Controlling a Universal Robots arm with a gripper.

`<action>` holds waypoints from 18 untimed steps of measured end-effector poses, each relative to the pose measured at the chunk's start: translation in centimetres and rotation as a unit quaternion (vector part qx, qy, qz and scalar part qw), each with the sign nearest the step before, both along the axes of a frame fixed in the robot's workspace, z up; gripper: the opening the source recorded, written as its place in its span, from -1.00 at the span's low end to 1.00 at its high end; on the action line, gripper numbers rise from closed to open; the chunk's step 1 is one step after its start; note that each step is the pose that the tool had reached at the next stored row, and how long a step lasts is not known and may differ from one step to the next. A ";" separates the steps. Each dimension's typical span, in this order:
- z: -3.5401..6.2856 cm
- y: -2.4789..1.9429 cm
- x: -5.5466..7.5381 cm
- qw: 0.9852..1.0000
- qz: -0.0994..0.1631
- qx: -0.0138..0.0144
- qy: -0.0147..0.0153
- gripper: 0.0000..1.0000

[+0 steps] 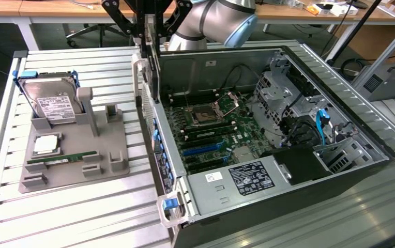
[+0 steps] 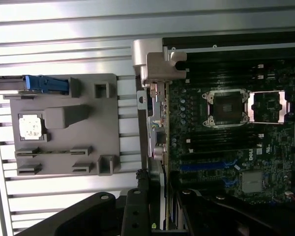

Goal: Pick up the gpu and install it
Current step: 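Pick up the gpu and move the gpu toward the slot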

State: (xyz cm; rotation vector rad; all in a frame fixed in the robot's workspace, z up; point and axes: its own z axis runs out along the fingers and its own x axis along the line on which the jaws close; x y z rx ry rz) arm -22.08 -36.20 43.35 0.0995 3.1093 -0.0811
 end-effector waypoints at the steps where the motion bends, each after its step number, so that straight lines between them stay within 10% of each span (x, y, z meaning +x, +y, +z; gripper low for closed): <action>1: 0.00 0.00 0.1 1.000 0.000 0.000 0.000 -0.47; 18: 0.00 0.00 1.1 1.000 0.000 0.000 0.000 -0.47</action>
